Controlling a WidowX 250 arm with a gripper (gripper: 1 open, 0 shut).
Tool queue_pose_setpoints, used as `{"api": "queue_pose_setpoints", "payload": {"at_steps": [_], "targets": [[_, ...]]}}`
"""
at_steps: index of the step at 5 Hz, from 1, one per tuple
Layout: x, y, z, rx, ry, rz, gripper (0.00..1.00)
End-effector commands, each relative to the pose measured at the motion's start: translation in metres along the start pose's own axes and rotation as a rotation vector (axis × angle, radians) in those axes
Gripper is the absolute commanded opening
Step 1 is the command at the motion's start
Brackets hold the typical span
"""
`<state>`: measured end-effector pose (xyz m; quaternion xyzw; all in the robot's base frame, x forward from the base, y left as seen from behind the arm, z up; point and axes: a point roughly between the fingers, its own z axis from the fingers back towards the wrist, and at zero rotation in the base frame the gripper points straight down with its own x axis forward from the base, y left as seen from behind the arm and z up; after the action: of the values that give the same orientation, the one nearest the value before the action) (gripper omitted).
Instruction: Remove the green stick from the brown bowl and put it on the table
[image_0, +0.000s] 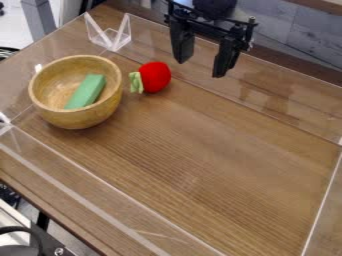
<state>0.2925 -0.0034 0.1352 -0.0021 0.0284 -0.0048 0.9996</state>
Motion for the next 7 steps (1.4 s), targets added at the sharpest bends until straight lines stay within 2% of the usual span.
{"api": "queue_pose_setpoints", "payload": {"at_steps": [1, 2, 3, 5, 6, 7], "targets": [[-0.004, 0.022, -0.009, -0.003, 0.015, -0.014, 1.00], [-0.015, 0.060, -0.004, 0.000, 0.004, 0.016, 1.00], [-0.026, 0.097, 0.003, 0.005, -0.035, 0.038, 1.00], [-0.040, 0.133, -0.007, 0.008, -0.042, 0.040, 1.00], [-0.044, 0.144, -0.014, 0.004, -0.045, 0.176, 1.00], [-0.046, 0.147, -0.021, -0.004, -0.037, 0.281, 1.00]]}}
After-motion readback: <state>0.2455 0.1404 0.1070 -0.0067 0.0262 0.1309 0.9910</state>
